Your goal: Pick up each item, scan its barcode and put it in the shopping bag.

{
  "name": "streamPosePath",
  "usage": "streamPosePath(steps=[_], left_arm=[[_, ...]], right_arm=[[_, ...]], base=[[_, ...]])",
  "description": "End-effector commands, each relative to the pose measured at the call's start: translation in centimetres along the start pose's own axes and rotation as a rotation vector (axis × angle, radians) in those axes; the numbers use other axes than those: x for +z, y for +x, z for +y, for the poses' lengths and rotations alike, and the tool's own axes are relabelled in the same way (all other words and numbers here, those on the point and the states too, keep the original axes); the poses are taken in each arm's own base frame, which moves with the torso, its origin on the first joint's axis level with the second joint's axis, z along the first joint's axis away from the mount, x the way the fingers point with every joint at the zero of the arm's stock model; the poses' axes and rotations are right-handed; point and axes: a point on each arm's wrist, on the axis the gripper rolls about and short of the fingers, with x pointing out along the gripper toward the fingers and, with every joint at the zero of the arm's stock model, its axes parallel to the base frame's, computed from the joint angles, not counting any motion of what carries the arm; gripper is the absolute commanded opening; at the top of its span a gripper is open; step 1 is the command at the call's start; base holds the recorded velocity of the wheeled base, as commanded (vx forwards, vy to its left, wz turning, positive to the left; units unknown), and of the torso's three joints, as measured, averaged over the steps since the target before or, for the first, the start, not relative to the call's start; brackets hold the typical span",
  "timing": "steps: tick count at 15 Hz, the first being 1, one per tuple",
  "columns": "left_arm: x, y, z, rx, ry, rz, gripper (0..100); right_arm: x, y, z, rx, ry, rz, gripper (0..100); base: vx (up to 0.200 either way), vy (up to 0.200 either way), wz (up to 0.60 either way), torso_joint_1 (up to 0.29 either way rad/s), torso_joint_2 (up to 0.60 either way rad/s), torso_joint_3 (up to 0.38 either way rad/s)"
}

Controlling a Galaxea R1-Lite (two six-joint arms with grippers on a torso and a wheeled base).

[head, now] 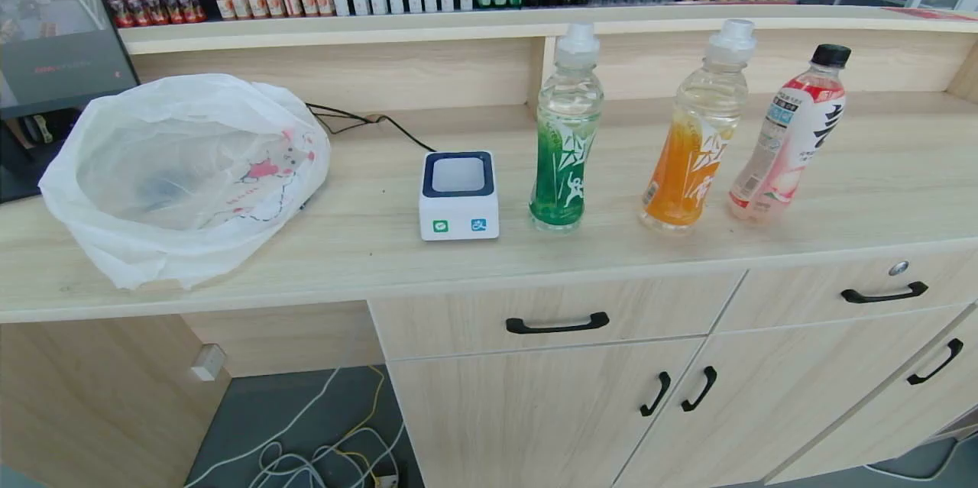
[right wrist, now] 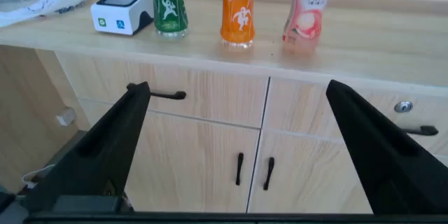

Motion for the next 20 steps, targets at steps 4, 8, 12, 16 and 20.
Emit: streamPosePath(steps=[4,8,12,16,20], left_arm=[[0.0,0.0,0.0,-0.001,-0.001,0.000,100],[0.0,0.0,0.0,-0.001,-0.001,0.000,100],[0.0,0.0,0.0,0.001,-0.001,0.000,100],[0.0,0.0,0.0,-0.001,0.001,0.000,100],[0.0,0.0,0.0,0.001,-0.001,0.000,100]], right_arm=[[2.6,9.8,-1.9,0.111,-0.070,0.049,100],[1.5,13.2,-0.7,0.243,-0.099,0.073,100],[0.1,14.9,0.2,0.242,-0.097,0.122,100],[-1.5,14.2,2.8,0.255,-0.072,0.195,100],[-1.2,14.8,4.4,0.343,-0.002,0.205,100]], base=[[0.000,0.000,0.00,0.000,0.00,0.000],[0.000,0.000,0.00,0.000,0.00,0.000],[0.000,0.000,0.00,0.000,0.00,0.000],[0.000,0.000,0.00,0.000,0.00,0.000],[0.000,0.000,0.00,0.000,0.00,0.000]])
